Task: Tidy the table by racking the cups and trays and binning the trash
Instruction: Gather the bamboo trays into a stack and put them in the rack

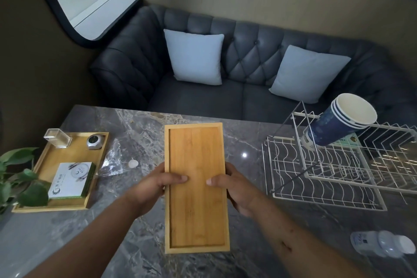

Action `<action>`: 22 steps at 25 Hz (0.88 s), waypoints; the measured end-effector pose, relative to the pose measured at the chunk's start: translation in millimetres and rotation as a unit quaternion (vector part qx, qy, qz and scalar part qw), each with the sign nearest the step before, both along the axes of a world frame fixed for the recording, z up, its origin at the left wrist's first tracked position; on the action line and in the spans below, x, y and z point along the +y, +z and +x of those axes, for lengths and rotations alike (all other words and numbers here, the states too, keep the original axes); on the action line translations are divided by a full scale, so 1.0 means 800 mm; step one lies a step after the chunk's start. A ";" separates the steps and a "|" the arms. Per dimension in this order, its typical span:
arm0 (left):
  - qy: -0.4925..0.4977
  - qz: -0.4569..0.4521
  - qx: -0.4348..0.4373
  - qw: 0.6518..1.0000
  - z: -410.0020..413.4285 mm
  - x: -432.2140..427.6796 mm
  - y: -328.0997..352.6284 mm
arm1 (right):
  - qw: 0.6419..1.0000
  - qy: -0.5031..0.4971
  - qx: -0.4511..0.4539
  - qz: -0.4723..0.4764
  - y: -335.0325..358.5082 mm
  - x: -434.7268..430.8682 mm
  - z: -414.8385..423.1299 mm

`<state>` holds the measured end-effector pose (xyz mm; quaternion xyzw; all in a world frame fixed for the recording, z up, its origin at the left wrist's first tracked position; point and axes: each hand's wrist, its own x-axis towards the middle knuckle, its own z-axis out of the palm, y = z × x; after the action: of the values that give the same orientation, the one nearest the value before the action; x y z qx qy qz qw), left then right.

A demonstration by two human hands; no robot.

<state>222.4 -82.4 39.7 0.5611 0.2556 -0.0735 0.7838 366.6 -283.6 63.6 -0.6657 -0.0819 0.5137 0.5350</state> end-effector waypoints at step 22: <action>0.016 -0.215 0.103 0.971 -0.022 -0.056 -0.019 | 0.974 -0.013 0.197 -0.110 -0.023 -0.043 -0.031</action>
<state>205.0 -127.4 24.2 0.3642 0.3224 -0.1714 0.8568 341.8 -317.7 45.5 -0.6070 0.0906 0.6340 0.4706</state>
